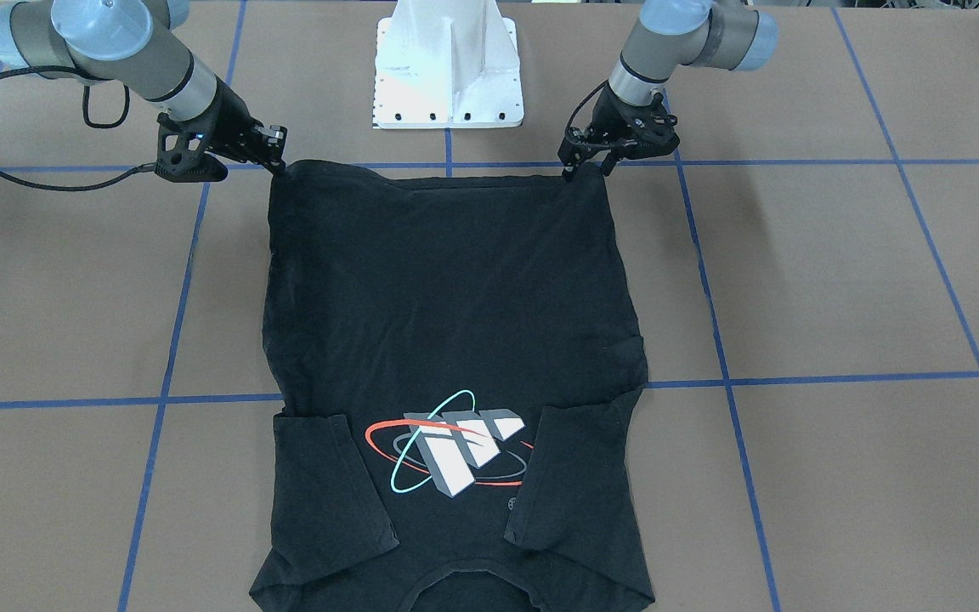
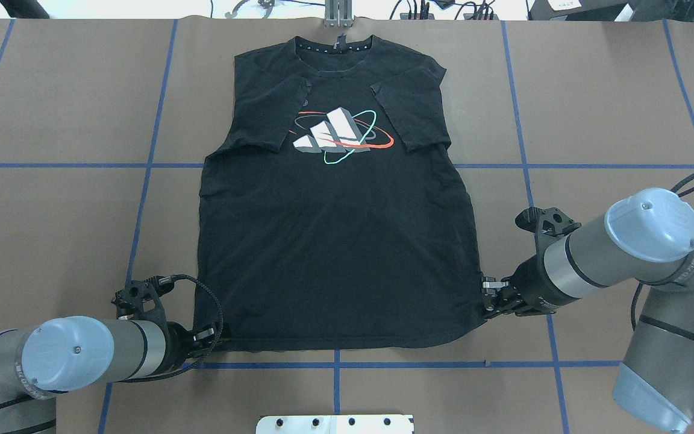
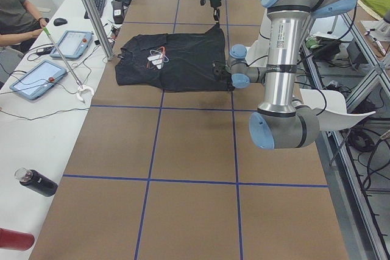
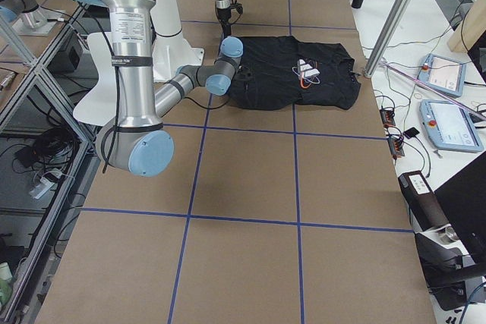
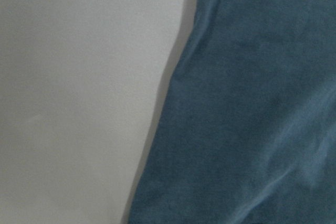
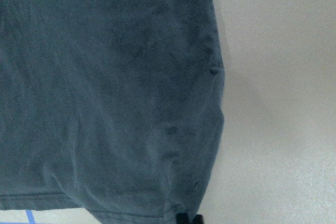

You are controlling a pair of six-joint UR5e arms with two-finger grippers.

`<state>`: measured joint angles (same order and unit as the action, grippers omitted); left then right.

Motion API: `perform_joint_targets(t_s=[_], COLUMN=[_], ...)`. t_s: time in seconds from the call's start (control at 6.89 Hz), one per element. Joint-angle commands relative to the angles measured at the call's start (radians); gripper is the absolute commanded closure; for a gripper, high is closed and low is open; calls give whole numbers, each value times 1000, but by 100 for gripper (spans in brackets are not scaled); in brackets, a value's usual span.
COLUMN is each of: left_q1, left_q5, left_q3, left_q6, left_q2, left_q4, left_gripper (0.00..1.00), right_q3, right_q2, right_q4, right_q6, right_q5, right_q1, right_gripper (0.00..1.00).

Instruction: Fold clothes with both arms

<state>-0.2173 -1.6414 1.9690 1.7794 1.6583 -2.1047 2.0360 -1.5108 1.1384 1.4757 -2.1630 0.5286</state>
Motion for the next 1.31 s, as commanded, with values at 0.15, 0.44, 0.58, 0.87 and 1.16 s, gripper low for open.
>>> perform_joint_targets(t_s=[0.15, 0.44, 0.58, 0.87, 1.16], left_q1=[1, -1, -1, 1, 2], left_q5=[0, 0, -1, 0, -1], left_q3=[11, 24, 24, 21, 19], left_q6=[-2, -2, 0, -2, -2], left_q2=[-2, -8, -6, -8, -6], left_q4=[0, 2, 2, 14, 35], left_gripper=[41, 46, 48, 42, 42], right_q3=[0, -2, 0, 0, 0], right_q2=[-3, -8, -6, -5, -6], right_q4=[1, 1, 1, 1, 1], right_q6=[0, -2, 0, 0, 0], right_q5=[-1, -3, -1, -8, -9], right_q1=[2, 11, 11, 13, 16], right_gripper=[100, 100, 100, 100, 100])
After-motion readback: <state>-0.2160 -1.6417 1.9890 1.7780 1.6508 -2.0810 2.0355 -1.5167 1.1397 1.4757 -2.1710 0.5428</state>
